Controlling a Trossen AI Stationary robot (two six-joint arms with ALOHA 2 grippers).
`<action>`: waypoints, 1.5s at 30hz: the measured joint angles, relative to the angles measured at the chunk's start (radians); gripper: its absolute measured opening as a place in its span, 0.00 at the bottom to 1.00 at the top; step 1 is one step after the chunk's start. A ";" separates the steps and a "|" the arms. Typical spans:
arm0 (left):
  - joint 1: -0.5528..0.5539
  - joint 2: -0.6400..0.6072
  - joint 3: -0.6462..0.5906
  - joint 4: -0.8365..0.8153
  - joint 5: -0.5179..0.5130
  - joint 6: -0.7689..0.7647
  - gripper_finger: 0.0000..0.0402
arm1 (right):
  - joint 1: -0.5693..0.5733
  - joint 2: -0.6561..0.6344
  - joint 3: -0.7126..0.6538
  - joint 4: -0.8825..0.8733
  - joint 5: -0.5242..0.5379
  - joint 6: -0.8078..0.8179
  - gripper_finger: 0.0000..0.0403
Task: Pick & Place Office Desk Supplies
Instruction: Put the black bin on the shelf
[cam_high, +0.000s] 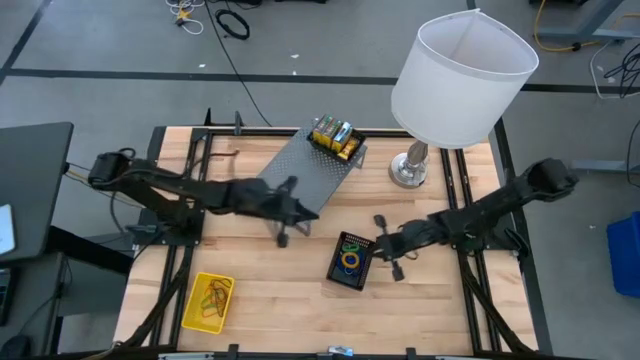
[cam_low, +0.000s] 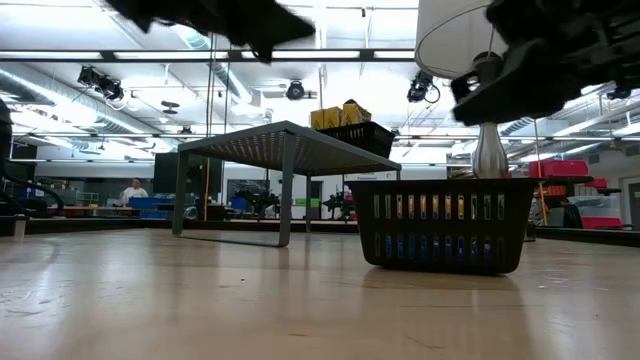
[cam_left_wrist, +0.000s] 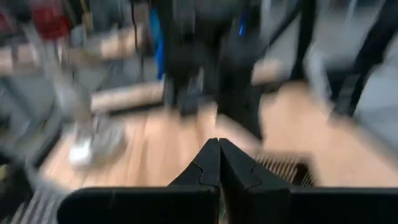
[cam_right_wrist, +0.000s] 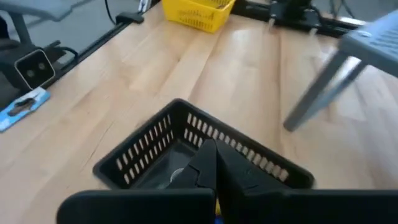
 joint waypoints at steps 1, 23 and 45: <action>-0.012 -0.030 -0.049 0.101 0.014 -0.014 0.00 | 0.004 0.034 0.026 0.002 0.000 -0.012 0.00; -0.139 -0.505 -0.746 0.410 -0.054 -0.129 0.01 | 0.099 0.390 0.771 -0.919 0.062 0.059 0.31; -0.140 -0.504 -0.746 0.337 -0.138 -0.026 0.02 | 0.139 0.698 1.028 -1.092 -0.012 0.426 0.44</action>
